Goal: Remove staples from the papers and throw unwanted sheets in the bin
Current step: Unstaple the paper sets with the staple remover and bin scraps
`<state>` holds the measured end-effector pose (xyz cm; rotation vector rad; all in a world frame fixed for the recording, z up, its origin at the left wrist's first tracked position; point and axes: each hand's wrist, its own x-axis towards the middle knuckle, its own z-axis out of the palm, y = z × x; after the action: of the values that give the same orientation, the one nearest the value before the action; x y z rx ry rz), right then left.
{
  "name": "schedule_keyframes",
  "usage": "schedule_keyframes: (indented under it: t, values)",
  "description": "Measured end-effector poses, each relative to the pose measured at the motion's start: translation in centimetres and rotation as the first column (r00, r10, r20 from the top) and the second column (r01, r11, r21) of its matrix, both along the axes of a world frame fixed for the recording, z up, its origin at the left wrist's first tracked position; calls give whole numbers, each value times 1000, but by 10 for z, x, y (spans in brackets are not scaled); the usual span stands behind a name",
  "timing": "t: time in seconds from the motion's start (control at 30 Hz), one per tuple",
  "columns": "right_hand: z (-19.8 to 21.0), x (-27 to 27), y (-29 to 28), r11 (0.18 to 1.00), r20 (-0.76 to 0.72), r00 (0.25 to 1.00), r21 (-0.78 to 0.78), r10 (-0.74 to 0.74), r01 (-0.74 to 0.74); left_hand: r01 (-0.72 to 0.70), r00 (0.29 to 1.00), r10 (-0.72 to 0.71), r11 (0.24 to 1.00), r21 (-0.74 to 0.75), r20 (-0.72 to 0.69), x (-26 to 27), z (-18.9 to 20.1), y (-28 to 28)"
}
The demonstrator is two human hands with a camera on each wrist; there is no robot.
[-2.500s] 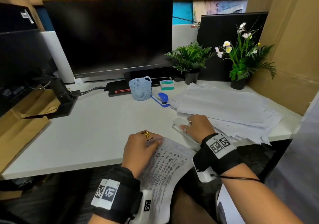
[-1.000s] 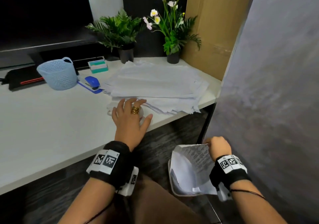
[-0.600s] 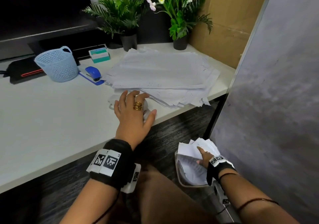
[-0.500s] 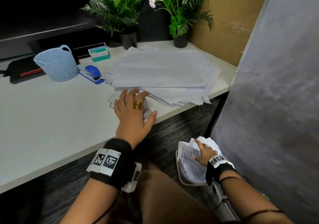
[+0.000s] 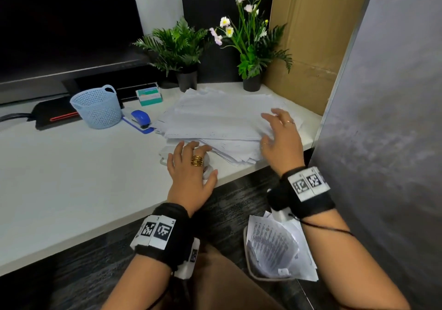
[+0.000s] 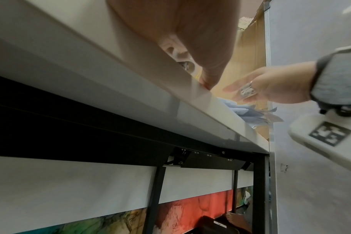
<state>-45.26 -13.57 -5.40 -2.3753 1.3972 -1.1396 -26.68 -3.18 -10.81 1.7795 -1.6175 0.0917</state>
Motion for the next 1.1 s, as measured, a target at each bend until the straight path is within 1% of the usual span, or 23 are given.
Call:
schedule_keyframes:
  t: [0.03,0.07,0.1,0.13,0.17,0.2,0.27,0.33,0.37,0.43,0.5,0.57,0.63,0.67,0.73,0.83,0.9,0.97,1.03,1.1]
  values:
    - [6,3,-12,994,-177,984,105,36,-18,1,1000,-1,1000,-1,1,1,1,0]
    - [9,5,-23,978,-340,936,207,93,-23,0,1000,0,1000,-2,4,1,1,0]
    - [8,6,-30,959,-452,880,282,145,-14,-3,1000,3,1000,0,6,1,1,0]
    - [5,8,-34,954,-514,842,299,165,-4,-4,1000,4,1000,3,7,1,1,-1]
    - [1,9,-36,966,-533,832,259,151,-9,-3,1000,3,1000,6,7,1,1,-1]
    - [-2,10,-36,981,-509,853,191,118,-21,-2,1000,2,1000,4,9,1,1,-1]
    - [-7,11,-33,994,-432,899,111,72,-26,3,1000,-3,1000,-2,7,1,-1,-1]
    - [-7,14,-30,1000,-401,916,27,22,-12,28,999,-28,999,-22,-18,2,-1,0]
    - [-5,15,-27,998,-352,936,-59,-5,-17,43,998,-44,999,-26,-38,2,0,1]
    - [4,18,-23,969,-198,980,-245,-24,-26,74,994,-75,997,-8,-82,3,1,2]
    - [16,17,-16,908,-43,998,-419,-34,13,116,985,-116,993,-4,-130,3,2,3]
    - [30,18,-3,857,109,994,-512,-4,60,156,957,-162,987,-46,-242,2,6,5]
    - [42,23,13,833,281,955,-548,99,75,126,910,-170,982,-139,-379,2,15,9]
    - [47,26,23,832,352,923,-551,159,67,81,897,-159,976,-201,-413,4,21,12]
    - [55,37,39,844,455,858,-534,237,50,-22,895,-123,948,-318,-429,9,41,20]
    - [59,59,59,899,561,774,-437,295,-27,-124,899,-72,905,-406,-432,27,76,38]
    - [55,74,71,931,613,724,-347,316,-113,-197,898,-14,881,-430,-440,44,97,55]
    - [49,87,83,949,647,695,-247,312,-196,-307,887,95,852,-423,-453,62,112,75]
    - [39,94,92,948,662,684,-148,306,-281,-421,861,222,816,-397,-457,79,120,99]
    - [25,98,100,930,656,690,-50,305,-363,-471,857,304,791,-390,-416,94,125,124]
